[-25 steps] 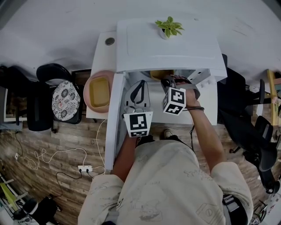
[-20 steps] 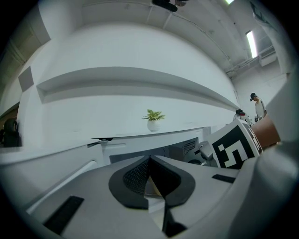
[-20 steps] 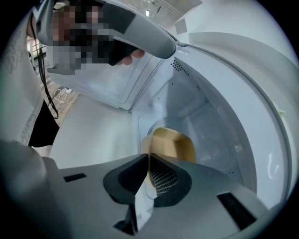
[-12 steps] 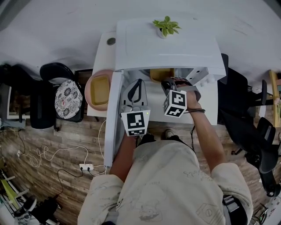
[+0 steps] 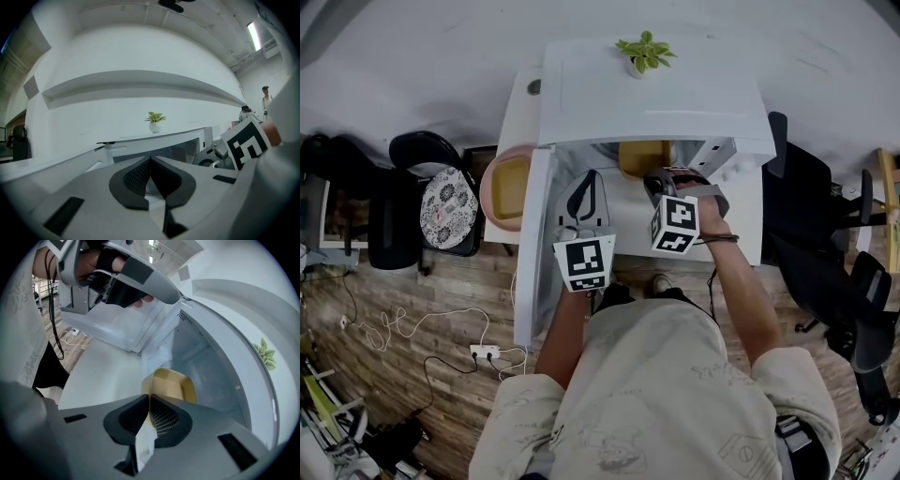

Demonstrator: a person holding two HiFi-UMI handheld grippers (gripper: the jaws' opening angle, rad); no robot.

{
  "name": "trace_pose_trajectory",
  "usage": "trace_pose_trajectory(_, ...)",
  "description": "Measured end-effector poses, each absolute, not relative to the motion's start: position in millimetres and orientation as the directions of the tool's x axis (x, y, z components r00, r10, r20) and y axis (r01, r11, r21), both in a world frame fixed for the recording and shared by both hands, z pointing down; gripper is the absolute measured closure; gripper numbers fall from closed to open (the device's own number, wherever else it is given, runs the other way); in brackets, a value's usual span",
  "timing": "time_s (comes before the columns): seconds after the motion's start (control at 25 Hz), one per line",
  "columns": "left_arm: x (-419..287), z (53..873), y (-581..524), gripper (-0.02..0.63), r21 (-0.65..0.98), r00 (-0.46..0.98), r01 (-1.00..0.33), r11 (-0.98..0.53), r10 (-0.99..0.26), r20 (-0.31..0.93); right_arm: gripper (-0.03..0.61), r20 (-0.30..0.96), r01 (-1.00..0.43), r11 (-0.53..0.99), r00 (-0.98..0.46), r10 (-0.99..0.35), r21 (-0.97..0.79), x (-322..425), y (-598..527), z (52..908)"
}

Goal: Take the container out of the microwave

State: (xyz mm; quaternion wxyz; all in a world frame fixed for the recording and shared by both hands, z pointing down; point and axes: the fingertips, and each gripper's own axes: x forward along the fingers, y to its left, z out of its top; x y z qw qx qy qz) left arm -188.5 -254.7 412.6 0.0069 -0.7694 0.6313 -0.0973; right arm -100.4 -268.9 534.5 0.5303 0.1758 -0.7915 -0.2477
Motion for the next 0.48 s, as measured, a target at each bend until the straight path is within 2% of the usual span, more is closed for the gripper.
trace_pose_trajectory(0.48, -174.9, 414.8, -232.3, 0.606, -0.140, 0.127, -0.979, -0.149, -0.980, 0.152, 0.545, 0.755, 0.028, 0.825, -0.421, -0.503, 0.565, -88.0, -244.8, 533.1)
